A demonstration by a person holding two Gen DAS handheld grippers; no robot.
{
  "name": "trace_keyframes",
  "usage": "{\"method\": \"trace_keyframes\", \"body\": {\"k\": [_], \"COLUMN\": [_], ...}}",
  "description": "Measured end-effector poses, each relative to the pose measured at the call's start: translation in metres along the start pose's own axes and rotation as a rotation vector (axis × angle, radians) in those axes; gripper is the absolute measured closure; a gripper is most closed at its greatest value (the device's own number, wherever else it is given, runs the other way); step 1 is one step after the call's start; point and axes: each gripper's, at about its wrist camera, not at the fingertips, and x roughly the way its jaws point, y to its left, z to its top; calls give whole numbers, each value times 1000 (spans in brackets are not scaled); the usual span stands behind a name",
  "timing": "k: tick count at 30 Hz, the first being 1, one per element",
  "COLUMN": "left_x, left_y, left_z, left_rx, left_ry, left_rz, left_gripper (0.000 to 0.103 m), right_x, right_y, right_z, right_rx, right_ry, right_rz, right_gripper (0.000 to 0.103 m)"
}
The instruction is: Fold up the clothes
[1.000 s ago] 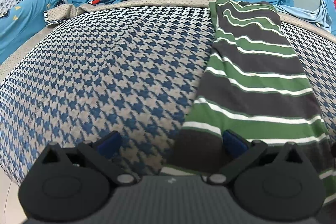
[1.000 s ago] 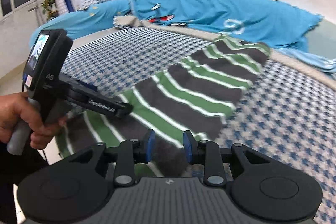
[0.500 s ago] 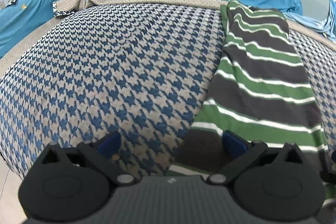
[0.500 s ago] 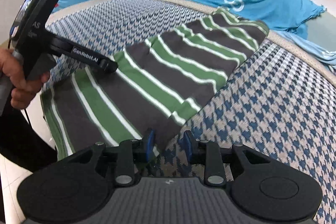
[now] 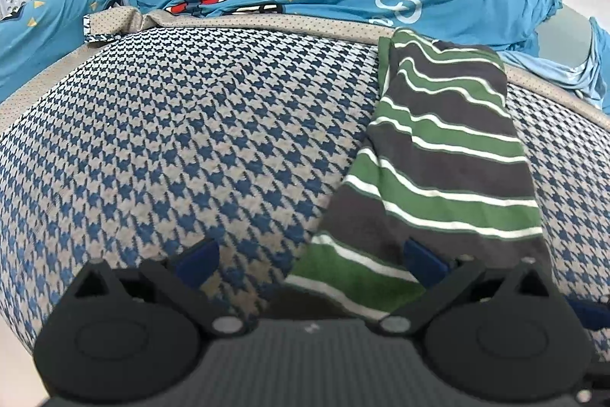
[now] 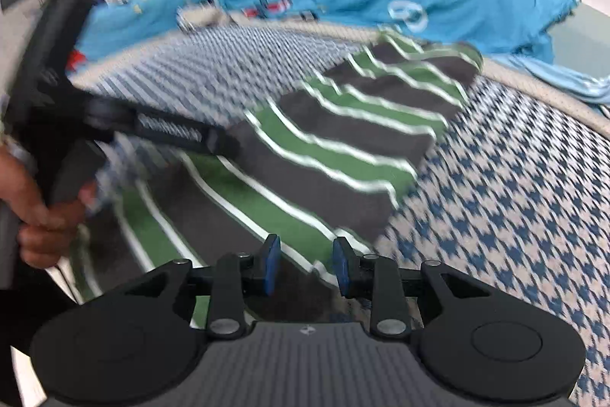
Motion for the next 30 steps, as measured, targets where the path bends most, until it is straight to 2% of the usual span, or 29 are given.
{"method": "trace_keyframes", "body": {"k": [4, 7, 12, 17, 22, 24, 30], "left_x": [9, 13, 8, -1, 5, 9, 30], "left_y": [1, 5, 14, 22, 17, 12, 11], "left_z": [-3, -7, -7, 0, 10, 13, 17], "left_rx": [-4, 11, -1, -40, -35, -11, -7], "left_ry": [37, 54, 53, -5, -23, -27, 3], "left_rz": [15, 32, 59, 105, 58, 60, 144], "left_gripper": [0, 0, 0, 0, 0, 0, 0], "right_x": [-2, -3, -6, -12, -12, -10, -4], "right_y": [-4, -7, -24, -30, -38, -42, -52], "right_z": [-1, -4, -5, 0, 9, 12, 25], "right_rx": [-13, -32, 66, 97, 125, 136, 167], "right_ry": [5, 19, 38, -8, -39, -45, -75], "right_rz": [4, -29, -27, -37, -51, -53, -63], "right_gripper": [78, 77, 75, 75, 75, 74, 72]}}
